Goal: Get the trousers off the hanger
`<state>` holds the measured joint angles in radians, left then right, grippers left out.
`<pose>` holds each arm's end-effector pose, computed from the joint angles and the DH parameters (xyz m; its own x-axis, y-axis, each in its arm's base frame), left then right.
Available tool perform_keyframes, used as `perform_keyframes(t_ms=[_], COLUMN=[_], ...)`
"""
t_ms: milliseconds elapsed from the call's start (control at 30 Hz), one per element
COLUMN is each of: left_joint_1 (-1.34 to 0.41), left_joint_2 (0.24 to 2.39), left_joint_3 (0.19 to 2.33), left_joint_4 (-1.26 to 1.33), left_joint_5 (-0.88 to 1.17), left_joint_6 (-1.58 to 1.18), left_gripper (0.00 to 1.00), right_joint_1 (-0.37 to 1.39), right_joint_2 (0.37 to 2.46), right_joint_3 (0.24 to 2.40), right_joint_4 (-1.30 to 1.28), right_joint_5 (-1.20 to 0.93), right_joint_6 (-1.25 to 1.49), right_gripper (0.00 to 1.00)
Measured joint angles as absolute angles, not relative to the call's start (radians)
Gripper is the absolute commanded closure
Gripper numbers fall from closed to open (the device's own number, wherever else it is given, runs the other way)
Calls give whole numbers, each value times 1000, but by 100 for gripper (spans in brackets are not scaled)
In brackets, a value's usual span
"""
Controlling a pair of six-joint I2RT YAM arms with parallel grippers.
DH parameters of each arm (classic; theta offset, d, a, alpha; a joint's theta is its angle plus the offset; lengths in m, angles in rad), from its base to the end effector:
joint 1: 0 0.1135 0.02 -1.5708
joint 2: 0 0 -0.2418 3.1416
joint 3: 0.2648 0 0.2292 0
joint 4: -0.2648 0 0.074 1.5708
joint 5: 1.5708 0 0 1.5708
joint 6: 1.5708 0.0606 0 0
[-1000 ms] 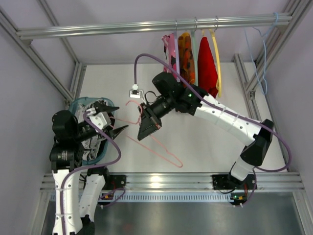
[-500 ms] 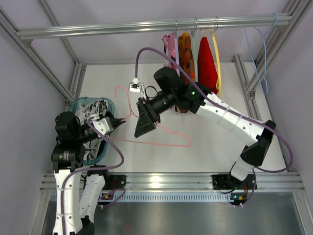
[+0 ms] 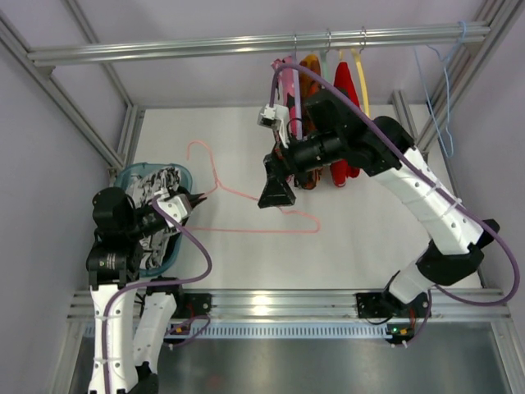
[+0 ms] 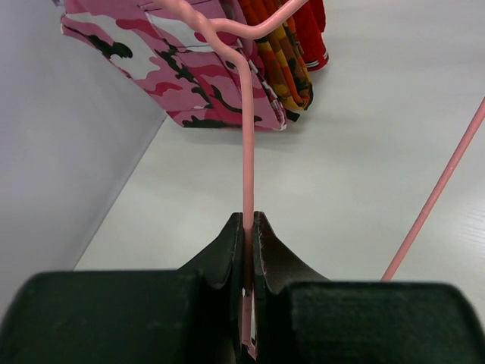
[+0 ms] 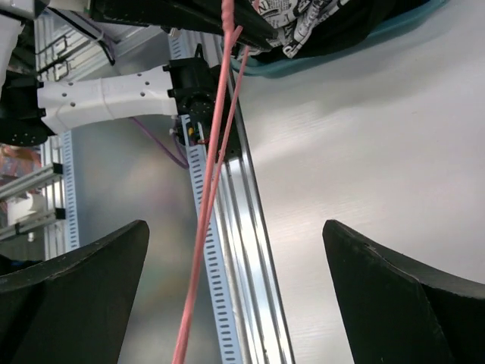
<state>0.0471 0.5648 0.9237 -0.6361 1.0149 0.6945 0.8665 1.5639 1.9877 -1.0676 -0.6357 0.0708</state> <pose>0.1060 -0.0465 0.3478 0.2964 0.3521 -0.8878 0.7829 0.4428 0.4370 0.1626 0.2470 0.4273 -0.4528 -0.4450 -0.7726 -0.8909 0.1911 0.4121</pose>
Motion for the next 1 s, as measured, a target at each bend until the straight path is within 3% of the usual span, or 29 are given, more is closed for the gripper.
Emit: perform_keyframes(t_ms=[333,433,467,533,567,667,900,933,967,1000], left_joint_1=[47,47,47,47,47,47,47,47,47,47], left_joint_2=[579,593,597,599,599,596,579,579,579,579], left_joint_3=[937,948,950,950,950,950,950,950,950,952], left_joint_4=[-636,-636,-636,-636,-636,-636,-636,-636,-636,-636], left_joint_5=[950,949,948,948,947,945,945,944,945,945], left_joint_6=[806,812,814,815,816,824,848,848,847,846], left_gripper=[100,100,100,100,100,100,100,96,82,73], right_joint_1=[916,977,996,1022,1029,1033,1032,1031,1031,1031], right_joint_2=[1585,1593,1597,1607,1612,1615,1615,1615,1615,1614], right_joint_3=[2078,2043,2035,2029,2029,2029,2029,2029,2029,2029], right_joint_4=[-1303,-1321,-1329,-1337,-1340,-1346,-1349,-1349,-1349,-1349], right_joint_5=[-521,-471,-460,-443,-434,-401,-364,-365,-367,-369], right_joint_6=[-83,-112,-116,-126,-130,-135,-125,-126,-128,-131], right_gripper=[7,23,36,53,72,100,100,100,100,100])
